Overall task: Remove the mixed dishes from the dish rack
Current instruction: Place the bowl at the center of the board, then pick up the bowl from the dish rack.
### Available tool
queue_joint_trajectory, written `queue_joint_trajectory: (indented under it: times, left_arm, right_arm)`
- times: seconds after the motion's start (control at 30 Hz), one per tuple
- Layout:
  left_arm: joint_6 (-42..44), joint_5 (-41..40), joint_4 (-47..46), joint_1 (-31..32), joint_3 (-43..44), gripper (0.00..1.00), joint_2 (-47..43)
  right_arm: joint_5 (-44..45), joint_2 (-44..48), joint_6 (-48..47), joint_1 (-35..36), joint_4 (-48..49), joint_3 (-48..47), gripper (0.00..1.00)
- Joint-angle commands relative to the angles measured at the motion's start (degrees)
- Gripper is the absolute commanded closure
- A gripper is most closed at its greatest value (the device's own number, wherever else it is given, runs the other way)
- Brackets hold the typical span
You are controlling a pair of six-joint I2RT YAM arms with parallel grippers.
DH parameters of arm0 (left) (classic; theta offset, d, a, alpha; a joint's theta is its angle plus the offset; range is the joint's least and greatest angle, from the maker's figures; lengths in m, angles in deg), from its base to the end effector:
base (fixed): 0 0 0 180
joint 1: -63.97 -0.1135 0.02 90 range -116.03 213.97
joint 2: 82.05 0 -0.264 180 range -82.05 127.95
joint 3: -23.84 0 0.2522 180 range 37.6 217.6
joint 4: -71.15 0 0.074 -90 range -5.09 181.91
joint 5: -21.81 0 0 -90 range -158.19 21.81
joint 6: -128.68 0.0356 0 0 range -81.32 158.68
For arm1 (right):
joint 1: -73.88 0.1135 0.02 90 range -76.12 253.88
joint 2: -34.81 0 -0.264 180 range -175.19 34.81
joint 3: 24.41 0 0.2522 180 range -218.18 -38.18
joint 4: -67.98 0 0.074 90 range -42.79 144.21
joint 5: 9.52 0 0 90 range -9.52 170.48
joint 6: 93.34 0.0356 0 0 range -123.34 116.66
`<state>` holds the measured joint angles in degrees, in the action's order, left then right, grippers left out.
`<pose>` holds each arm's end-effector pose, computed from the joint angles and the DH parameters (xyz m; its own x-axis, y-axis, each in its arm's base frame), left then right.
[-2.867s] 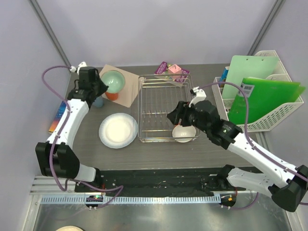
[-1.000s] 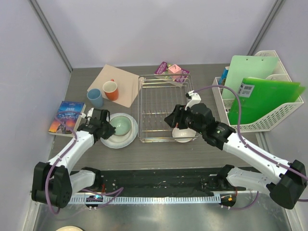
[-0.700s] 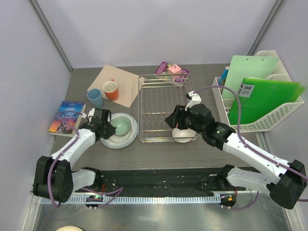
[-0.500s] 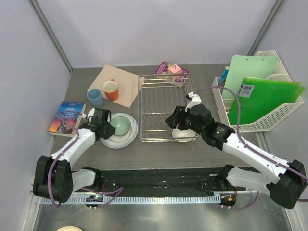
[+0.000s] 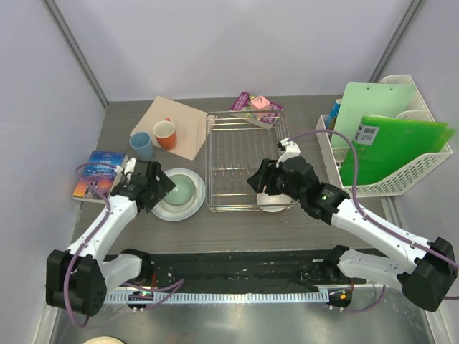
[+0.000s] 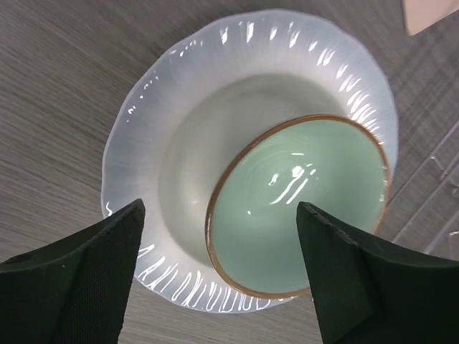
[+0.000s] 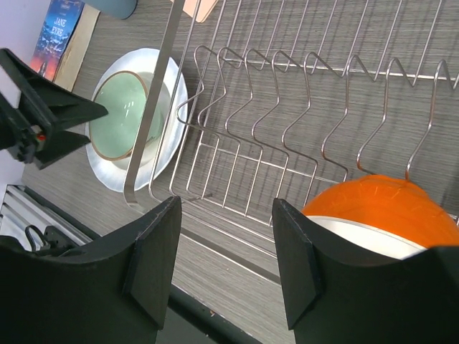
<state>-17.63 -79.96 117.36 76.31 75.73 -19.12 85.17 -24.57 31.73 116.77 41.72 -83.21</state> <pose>0.2031 -0.0370 0.2087 -0.5401 -0.7157 -0.4428 -0.6274 0.6931 -0.3550 0.1745 0.1581 0.2887 -0.6298 0.1966 -0.7515 -0.3214 0.8148 0.4825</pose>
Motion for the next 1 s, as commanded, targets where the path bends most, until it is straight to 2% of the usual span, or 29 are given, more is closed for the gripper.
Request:
queue_joint_trajectory:
  times: [0.0, 0.17, 0.3, 0.33, 0.57, 0.73, 0.97]
  left_arm:
    - [3.7, -5.4, 4.8, -0.3, 7.7, 0.13, -5.2]
    - [12.1, -8.4, 9.1, -0.2, 15.8, 0.10, -8.3]
    - [13.6, -5.5, 7.7, -0.1, 19.0, 0.12, -9.8]
    - [13.7, -4.2, 7.0, -0.1, 19.0, 0.12, -10.2]
    - [14.8, -0.9, 5.1, 0.5, 20.1, 0.13, -10.7]
    - [13.9, 1.6, 4.4, 1.9, 18.8, 0.13, -12.0]
    - [13.6, 3.8, 4.0, 2.6, 15.2, 0.13, -14.9]
  right_arm:
    - [2.0, 1.5, -1.1, -0.1, -0.2, -0.8, 0.41]
    - [6.7, 0.2, -8.8, -0.1, -7.2, -5.1, 0.41]
    - [16.8, -1.8, -17.4, -0.2, -13.3, -7.5, 0.40]
    - [21.6, -1.3, -18.1, -0.1, -13.3, -7.0, 0.40]
    - [28.3, 3.2, -28.7, -0.1, -7.1, -3.6, 0.43]
    - [27.5, 2.5, -31.7, -0.1, -7.8, -3.2, 0.48]
    - [21.7, 3.5, -26.7, -0.2, -10.6, -1.6, 0.52]
